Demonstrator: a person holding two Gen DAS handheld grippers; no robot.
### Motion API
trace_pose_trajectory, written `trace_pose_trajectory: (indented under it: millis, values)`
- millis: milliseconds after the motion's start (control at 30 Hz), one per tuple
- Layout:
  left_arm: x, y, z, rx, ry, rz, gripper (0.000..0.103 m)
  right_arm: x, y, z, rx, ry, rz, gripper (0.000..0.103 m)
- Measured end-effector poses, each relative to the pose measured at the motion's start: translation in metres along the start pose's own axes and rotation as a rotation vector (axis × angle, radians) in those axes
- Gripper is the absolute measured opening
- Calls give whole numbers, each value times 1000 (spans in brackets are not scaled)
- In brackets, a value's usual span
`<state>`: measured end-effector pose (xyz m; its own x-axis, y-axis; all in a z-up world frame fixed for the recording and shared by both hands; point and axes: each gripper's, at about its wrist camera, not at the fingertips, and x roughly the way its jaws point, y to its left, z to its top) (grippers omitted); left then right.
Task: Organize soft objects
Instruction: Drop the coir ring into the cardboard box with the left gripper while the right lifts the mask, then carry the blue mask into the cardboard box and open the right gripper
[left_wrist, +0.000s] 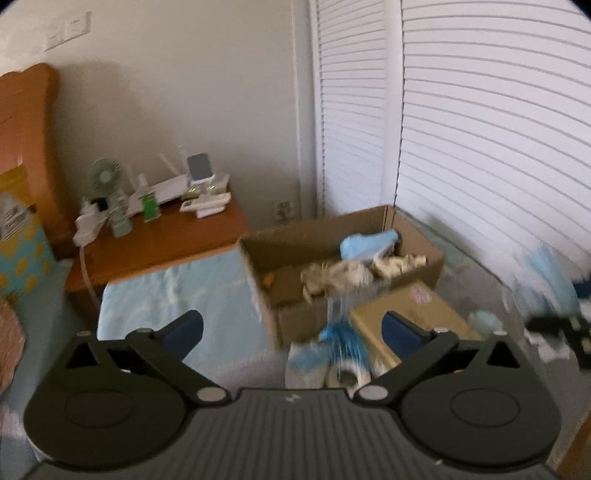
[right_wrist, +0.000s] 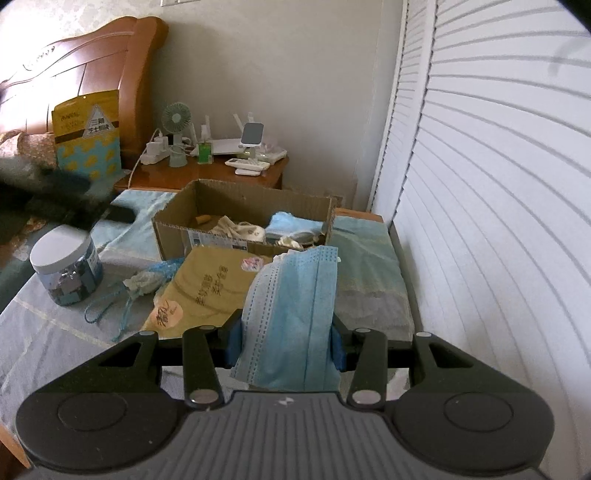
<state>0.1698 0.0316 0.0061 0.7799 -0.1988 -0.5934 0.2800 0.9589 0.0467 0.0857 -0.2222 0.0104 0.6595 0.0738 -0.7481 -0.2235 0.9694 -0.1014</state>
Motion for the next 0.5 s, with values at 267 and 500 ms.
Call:
trace_pose_trajectory:
  millis: [267,500]
  values:
    - [-32,-11,-46,-52,-5,4,102,14,8,28,-24,-7,54,50]
    - [-38,-10,-65,-88,-28,26,102,41,14,62,-29,5,126,50]
